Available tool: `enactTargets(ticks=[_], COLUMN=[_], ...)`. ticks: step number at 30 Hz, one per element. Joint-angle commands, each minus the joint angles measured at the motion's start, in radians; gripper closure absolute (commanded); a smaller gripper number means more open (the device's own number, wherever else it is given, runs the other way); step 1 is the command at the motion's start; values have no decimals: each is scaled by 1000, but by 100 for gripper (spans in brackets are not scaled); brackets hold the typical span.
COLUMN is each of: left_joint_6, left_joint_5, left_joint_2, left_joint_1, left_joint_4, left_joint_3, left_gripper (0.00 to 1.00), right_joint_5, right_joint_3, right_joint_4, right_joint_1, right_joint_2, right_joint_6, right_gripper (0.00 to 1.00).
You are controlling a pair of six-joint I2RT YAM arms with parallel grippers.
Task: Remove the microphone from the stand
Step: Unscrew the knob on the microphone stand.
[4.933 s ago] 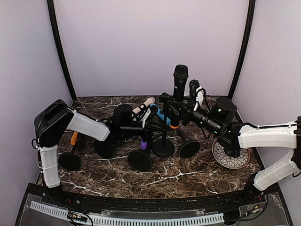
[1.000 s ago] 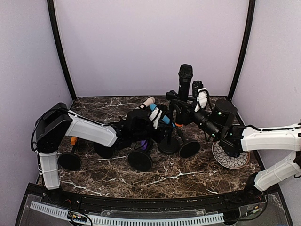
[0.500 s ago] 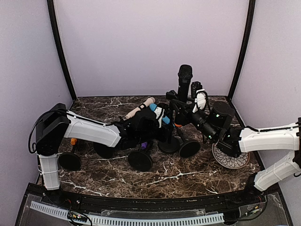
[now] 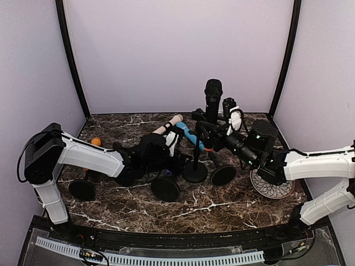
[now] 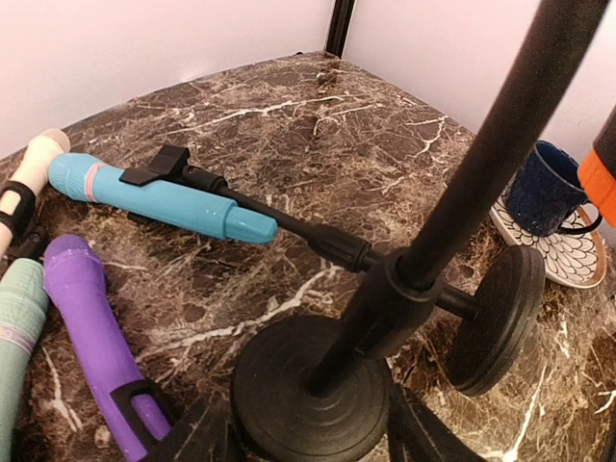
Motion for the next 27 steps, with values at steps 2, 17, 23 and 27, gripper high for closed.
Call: enactTargets(ticks=[2,17,23,27], left_joint_6=[64,95,165,219], left_joint_5=[73,753,912,938], left_joint_2=[-94,6,116,146], left_joint_1=[18,214,255,256], left_joint_4=[37,289,262,210], left_joint_3=[-39,-24,80,126], left_gripper=[35,21,18,17], right_joint_5=[-15,-160,-388,-390], right_joint_3=[-8,-26,8,45], right_joint_4=[-6,-11,-35,-63], right_joint_1=[7,-80,-153,-155], right_joint_2=[-36,-136,-103,-89], right_joint_6=[10,95,164,158], right_gripper=[30,1,1,1])
